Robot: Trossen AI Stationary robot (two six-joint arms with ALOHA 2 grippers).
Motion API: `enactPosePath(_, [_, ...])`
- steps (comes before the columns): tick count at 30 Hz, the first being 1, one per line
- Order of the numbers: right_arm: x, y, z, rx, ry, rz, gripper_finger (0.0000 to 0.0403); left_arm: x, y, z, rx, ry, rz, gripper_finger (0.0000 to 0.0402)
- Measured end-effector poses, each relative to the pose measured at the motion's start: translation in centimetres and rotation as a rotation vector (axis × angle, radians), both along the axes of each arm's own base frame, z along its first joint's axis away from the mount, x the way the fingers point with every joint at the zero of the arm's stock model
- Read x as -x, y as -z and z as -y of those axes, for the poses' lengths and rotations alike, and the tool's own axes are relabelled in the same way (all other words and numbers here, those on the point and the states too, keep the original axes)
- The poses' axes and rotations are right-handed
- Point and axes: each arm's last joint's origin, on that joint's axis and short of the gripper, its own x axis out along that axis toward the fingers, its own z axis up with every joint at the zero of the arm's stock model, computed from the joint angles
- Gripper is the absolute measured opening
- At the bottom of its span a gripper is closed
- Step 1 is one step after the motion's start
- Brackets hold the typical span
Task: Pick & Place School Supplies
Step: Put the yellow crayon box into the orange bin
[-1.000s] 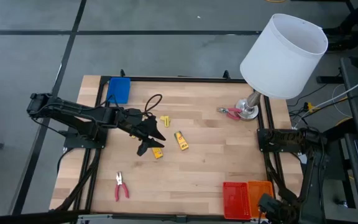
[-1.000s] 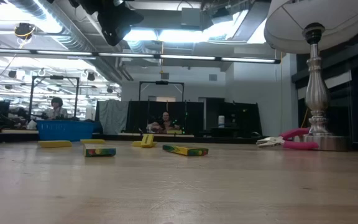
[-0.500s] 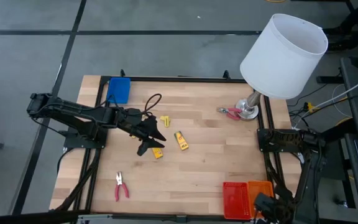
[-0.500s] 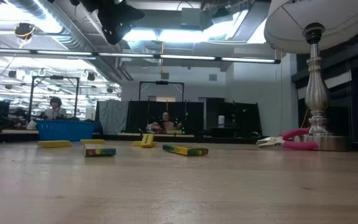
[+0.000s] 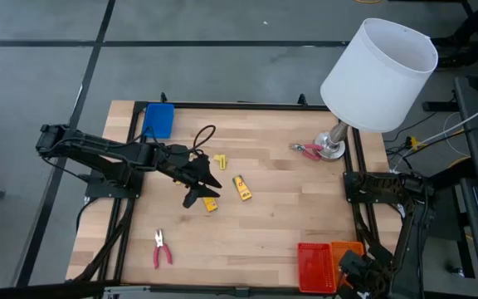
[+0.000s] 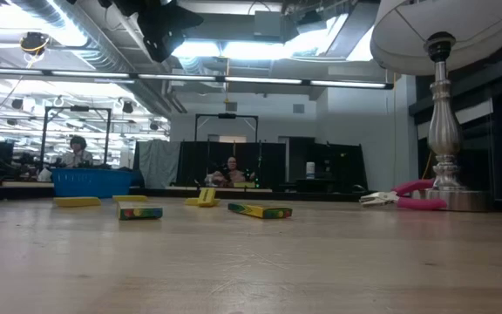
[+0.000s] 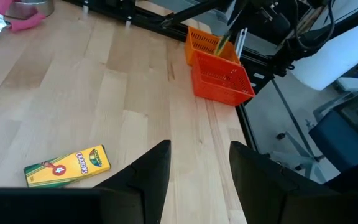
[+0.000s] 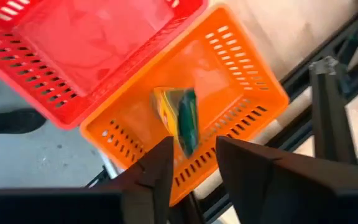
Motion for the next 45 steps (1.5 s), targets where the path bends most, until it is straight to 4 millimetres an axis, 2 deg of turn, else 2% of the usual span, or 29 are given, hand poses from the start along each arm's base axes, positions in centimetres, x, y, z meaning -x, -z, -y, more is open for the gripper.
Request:
enactPosePath(7, [-2.2,-0.6,1.4,0.039,0.016,0.06,0.0186,0.0,0.0,0.0,-0.001,0.0,0.0,0.0162])
enactPosePath(15, [-6.9,-3.0,5.4,0.116,0.07,0.31,0.0195,0.2,0.5,-0.3,-0.039,-0.083,-0.057,0.0164])
enactPosePath(22, [-12.5,-4.6,11.0,0.201,0.23,0.463,0.0194,1.8,2.8,-1.6,-0.125,-0.248,-0.348,0.0162])
enactPosePath(28, [-19.3,-5.4,15.8,0.065,0.109,0.55,0.0189,2.3,2.9,-1.7,-0.177,-0.231,-0.375,0.0166])
enactPosePath(31, [-22.4,-4.8,18.5,-0.038,0.071,0.542,0.0184,2.4,2.3,-1.5,-0.182,-0.203,-0.326,0.0166])
enactPosePath(34, [-24.4,-3.8,21.1,-0.077,0.094,0.517,0.0183,2.9,1.2,-1.2,-0.172,-0.189,-0.252,0.0166])
enactPosePath(37, [-26.2,-2.7,22.9,-0.115,0.099,0.519,0.0183,4.0,0.0,-0.9,-0.16,-0.208,-0.187,0.0166])
enactPosePath(42, [-29.6,0.8,23.0,-0.201,0.077,0.544,0.0183,6.2,-1.6,-0.6,-0.163,-0.261,-0.119,0.0167])
enactPosePath(45, [-30.4,4.0,22.7,-0.195,0.055,0.451,0.0183,7.4,-2.3,-0.4,-0.155,-0.28,-0.086,0.0167])
